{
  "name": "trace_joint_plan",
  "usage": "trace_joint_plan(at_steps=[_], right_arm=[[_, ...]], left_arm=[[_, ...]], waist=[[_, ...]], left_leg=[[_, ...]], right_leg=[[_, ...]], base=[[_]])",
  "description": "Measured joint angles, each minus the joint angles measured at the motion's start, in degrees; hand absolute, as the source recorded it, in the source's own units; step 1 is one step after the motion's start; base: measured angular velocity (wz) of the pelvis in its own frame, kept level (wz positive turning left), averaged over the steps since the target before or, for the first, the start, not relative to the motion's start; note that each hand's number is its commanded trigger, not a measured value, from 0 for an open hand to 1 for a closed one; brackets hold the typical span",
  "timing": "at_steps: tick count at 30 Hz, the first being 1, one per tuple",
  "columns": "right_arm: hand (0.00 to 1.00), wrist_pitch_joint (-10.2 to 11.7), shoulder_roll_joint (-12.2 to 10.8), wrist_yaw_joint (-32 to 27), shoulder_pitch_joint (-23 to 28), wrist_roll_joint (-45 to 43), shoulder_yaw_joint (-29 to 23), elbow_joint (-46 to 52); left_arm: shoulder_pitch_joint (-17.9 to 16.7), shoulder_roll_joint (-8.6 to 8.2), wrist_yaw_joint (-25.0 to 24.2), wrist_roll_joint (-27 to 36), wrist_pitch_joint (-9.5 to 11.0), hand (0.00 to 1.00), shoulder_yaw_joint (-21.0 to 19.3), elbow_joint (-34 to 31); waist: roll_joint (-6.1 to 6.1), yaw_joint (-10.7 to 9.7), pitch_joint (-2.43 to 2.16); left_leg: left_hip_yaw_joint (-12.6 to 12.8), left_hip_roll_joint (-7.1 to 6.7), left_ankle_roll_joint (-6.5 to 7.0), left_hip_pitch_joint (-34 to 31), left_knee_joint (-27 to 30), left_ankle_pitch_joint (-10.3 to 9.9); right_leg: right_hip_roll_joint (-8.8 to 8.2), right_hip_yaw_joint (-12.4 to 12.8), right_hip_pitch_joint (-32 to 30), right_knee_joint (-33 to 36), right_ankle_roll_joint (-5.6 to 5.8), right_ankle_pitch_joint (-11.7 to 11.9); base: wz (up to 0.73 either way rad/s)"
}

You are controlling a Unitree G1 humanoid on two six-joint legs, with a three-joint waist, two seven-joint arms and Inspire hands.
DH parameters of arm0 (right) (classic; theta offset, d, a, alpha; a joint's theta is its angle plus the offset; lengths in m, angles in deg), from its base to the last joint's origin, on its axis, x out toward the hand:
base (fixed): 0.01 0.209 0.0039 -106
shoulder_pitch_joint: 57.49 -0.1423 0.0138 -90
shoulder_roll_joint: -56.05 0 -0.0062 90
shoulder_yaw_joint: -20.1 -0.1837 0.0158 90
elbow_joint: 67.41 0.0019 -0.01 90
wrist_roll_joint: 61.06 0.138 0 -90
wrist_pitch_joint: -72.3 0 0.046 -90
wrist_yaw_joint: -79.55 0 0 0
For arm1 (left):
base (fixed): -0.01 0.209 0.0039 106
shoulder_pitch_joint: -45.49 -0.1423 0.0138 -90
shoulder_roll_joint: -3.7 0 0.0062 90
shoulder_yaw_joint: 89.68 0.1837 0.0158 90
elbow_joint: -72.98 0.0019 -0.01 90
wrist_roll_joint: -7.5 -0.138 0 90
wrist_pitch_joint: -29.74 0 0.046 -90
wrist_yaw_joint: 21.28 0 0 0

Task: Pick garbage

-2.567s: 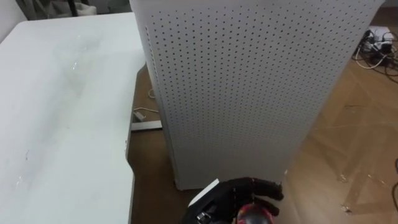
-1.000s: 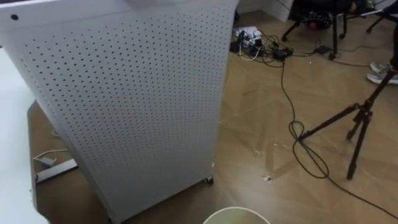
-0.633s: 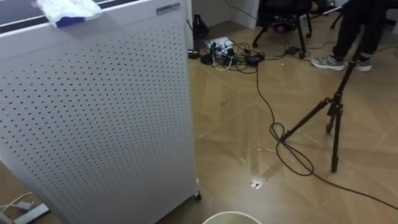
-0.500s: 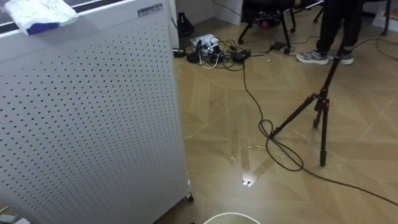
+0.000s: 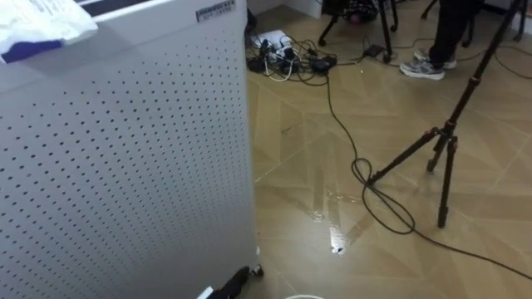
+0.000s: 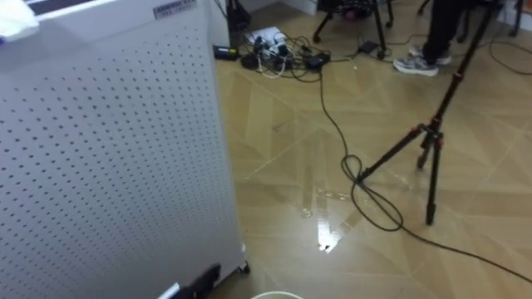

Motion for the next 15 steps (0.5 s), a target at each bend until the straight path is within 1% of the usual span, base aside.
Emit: trace_joint_plan(at_steps=[1, 2, 3, 4, 5, 6, 7, 8, 9, 10, 11, 12, 13, 14, 15], right_arm=[[1.0, 0.0, -0.03, -0.03, -0.04, -0.03, 0.24, 0.0], [1.0, 0.0, -0.11, -0.11, -0.08, -0.35, 0.65, -0.02], [1.0, 0.0, -0.12, -0.18, -0.08, -0.57, 0.72, -0.03], [1.0, 0.09, -0.11, -0.32, -0.08, -0.57, 0.79, -0.03], [1.0, 0.29, -0.17, -0.54, -0.1, -0.57, 1.13, -0.02], [1.0, 0.41, -0.35, -0.74, -0.14, -0.62, 1.23, 0.01], [1.0, 0.43, -0.42, -0.92, -0.22, -0.63, 1.3, 0.01], [1.0, 0.49, -0.5, -1.2, -0.32, -0.65, 1.3, 0.03], [1.0, 0.77, -0.45, -1.32, -0.32, -0.65, 1.24, -0.06], [1.0, 0.95, -0.45, -1.59, -0.22, -0.74, 1.09, -0.41], [1.0, 1.01, -0.45, -1.82, -0.11, -0.75, 0.73, -0.82], [1.0, 1.07, -0.44, -1.86, -0.36, -0.81, 0.11, -0.91], [1.0, 1.14, -0.44, -1.92, -0.48, -0.82, -0.06, -0.82], [1.0, 1.4, -0.46, -2.1, -0.7, -0.89, -0.19, -0.48], [1.0, 1.89, -0.45, -2.21, -0.77, -0.92, -0.26, -0.48]], left_arm=[[-0.01, 0.0, 0.63, 0.01, 0.26, 0.0, 0.0, -0.33], [-0.11, -0.09, 1.84, -0.09, 0.79, 0.0, 0.0, -0.82], [-0.09, -0.14, 2.83, -0.36, 1.73, 0.0, 0.12, -0.97], [-0.04, -0.1, 3.23, -0.32, 2.22, 0.0, 0.21, -1.0], [0.19, -0.06, 4.17, -0.28, 3.04, 0.0, 0.29, -1.03], [0.35, -0.05, 5.49, -0.29, 3.64, 0.0, 0.32, -1.04], [0.39, -0.05, 6.27, -0.3, 3.75, 0.0, 0.3, -1.07], [0.4, 0.0, 7.71, -0.31, 3.78, 0.0, 0.29, -1.43], [0.4, 0.37, 9.08, -0.3, 3.93, 0.0, 0.28, -2.08], [0.2, 0.31, 9.77, -0.32, 3.96, 0.0, 0.31, -2.32], [-0.06, 0.52, 10.92, -1.1, 4.17, 0.0, 0.25, -3.32], [-0.06, 0.68, 12.28, -2.72, 4.49, 0.0, -0.12, -4.39], [-0.07, 0.7, 12.9, -3.42, 4.88, 0.0, -0.42, -4.69], [-0.08, 0.69, 14.05, -4.06, 5.86, 0.0, -1.24, -4.75], [-0.19, 0.63, 15.23, -5.29, 5.97, 0.0, -2.05, -4.96]], waist=[[-0.03, 0.18, 0.01], [-0.04, 0.56, 0.01], [-0.05, 0.77, 0.0], [-0.01, 0.69, -0.02], [0.16, 0.46, -0.02], [0.51, -0.11, 0.09], [0.81, -0.16, 0.09], [1.16, -0.26, 0.08], [0.91, -0.61, 0.23], [1.04, -0.93, 0.14], [0.86, -1.04, -0.04], [0.73, -0.23, -0.05], [0.71, 0.2, -0.05], [0.66, 1.04, -0.05], [0.64, 1.43, -0.1]], left_leg=[[0.0, -0.16, 0.12, 0.1, 0.01, -0.07], [-0.13, -0.34, 0.44, 0.39, 0.03, -0.29], [-0.71, -0.72, 0.68, 0.7, -0.13, -0.43], [-1.43, -1.07, 0.76, 0.7, -0.16, -0.46], [-2.79, -1.39, 0.97, 0.7, -0.28, -0.4], [-4.5, -1.51, 1.11, 0.79, -0.65, -0.26], [-5.56, -1.52, 1.07, 0.8, -0.92, -0.07], [-7.26, -1.73, 0.89, 0.82, -1.51, 0.4], [-8.57, -2.26, 0.85, 1.08, -1.7, 0.69], [-9.85, -2.55, 0.69, 1.29, -1.81, 0.79], [-11.58, -2.99, 0.28, 1.74, -2.37, 1.03], [-12.53, -3.13, -0.16, 2.04, -3.09, 1.38], [-12.8, -3.11, -0.3, 2.18, -3.2, 1.52], [-13.26, -3.07, -0.55, 2.49, -3.89, 1.67], [-13.94, -3.11, -0.78, 2.96, -4.57, 1.84]], right_leg=[[-0.31, -0.11, -0.18, 0.71, 0.01, 0.01], [-0.39, -0.1, -0.36, 1.93, 0.47, 0.31], [-0.4, -0.11, -0.32, 2.66, 0.95, 0.63], [-0.41, -0.18, -0.22, 2.79, 1.09, 0.73], [-0.32, -0.11, -0.45, 3.1, 1.52, 1.09], [-0.05, 0.63, -1.15, 3.35, 1.92, 1.17], [0.69, 1.88, -1.63, 2.28, 1.93, 1.12], [1.56, 3.34, -2.69, -1.39, 1.84, 1.53], [1.46, 4.16, -3.61, -5.31, 1.84, 5.42], [1.44, 3.92, -3.38, -5.79, 1.41, 6.31], [1.54, 2.93, -2.19, -6.8, 1.25, 6.44], [1.72, 1.68, -1.35, -7.91, 1.06, 6.51], [2.06, 1.4, -0.97, -8.46, 0.95, 6.57], [2.32, 1.0, -0.14, -9.19, 0.77, 6.68], [2.47, 0.47, 0.82, -9.84, 0.58, 6.78]], base=[[0.16], [0.16], [0.22], [0.38], [0.5], [0.52], [0.57], [0.73], [0.86], [0.92], [0.74], [0.56], [0.29], [0.22], [0.23]])
